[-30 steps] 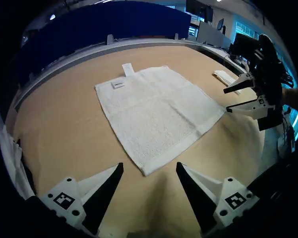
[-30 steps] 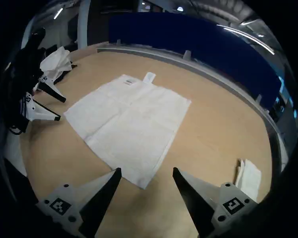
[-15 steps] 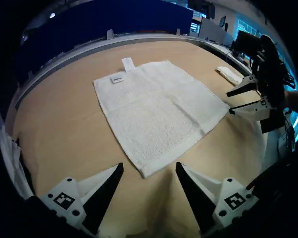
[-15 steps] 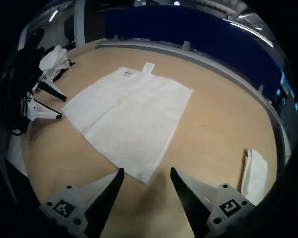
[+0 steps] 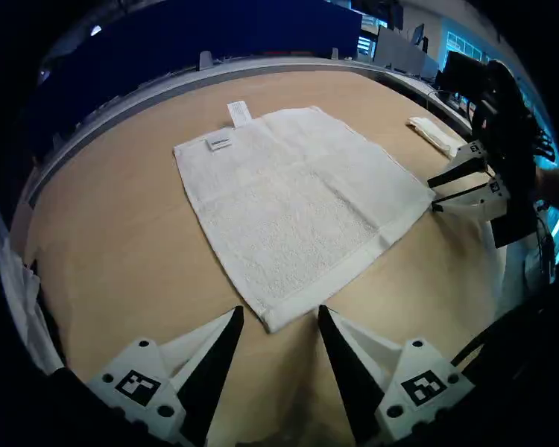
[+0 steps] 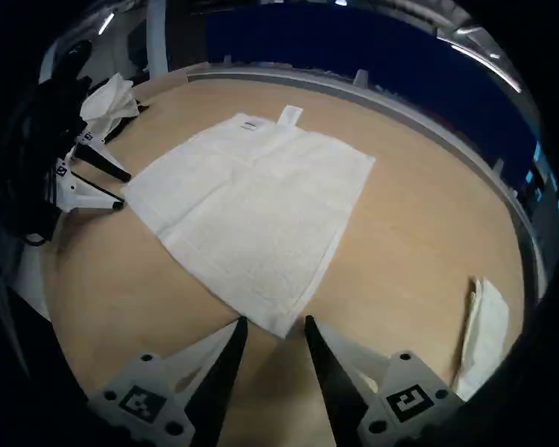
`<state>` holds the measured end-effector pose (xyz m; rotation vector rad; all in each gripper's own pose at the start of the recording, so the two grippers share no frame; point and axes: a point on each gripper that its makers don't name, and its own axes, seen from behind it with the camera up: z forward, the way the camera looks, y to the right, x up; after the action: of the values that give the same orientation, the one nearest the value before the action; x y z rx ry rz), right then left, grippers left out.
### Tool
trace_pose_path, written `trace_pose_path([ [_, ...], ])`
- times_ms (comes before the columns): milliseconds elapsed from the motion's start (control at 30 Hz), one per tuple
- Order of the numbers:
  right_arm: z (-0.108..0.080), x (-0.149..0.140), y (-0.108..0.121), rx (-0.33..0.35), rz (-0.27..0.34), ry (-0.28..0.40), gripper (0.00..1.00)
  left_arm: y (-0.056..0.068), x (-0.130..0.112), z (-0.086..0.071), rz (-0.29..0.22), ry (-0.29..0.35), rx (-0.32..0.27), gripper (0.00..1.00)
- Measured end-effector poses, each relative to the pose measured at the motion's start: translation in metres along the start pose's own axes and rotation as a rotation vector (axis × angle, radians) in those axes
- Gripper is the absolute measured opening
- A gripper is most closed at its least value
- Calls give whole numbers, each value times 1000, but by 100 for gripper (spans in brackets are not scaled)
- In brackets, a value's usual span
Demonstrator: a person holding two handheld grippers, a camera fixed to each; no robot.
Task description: Fold towel
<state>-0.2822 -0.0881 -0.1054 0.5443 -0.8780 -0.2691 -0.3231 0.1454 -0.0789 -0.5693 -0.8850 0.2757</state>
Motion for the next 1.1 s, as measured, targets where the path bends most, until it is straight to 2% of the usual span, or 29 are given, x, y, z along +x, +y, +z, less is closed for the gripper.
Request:
trace_pose_path([
  [67, 0, 0, -1, 9, 5, 1, 54, -1, -1, 0, 12, -1, 6, 67],
  [267, 2, 1, -2, 15, 16, 3, 52, -3, 0, 0, -3, -9, 15, 56],
  [433, 2, 2, -2, 19, 28, 1, 52, -4, -1, 1, -1, -10, 22, 54],
  [600, 2, 1, 1, 15, 32, -6, 36, -6, -1, 2, 11, -11, 38, 50],
  [667, 3, 1, 2, 15, 35, -8, 28, -7, -1, 2, 7, -12, 41, 35],
  [733, 3, 2, 2, 16, 43, -9, 22, -9, -2, 2, -2, -15, 51, 24],
  [933, 3, 4, 1, 18, 52, -7, 17, -11, -2, 1, -7, -18, 64, 13],
  [1100, -1, 8, 0, 18, 52, 10, 16, -10, -1, -1, -16, -18, 62, 12],
])
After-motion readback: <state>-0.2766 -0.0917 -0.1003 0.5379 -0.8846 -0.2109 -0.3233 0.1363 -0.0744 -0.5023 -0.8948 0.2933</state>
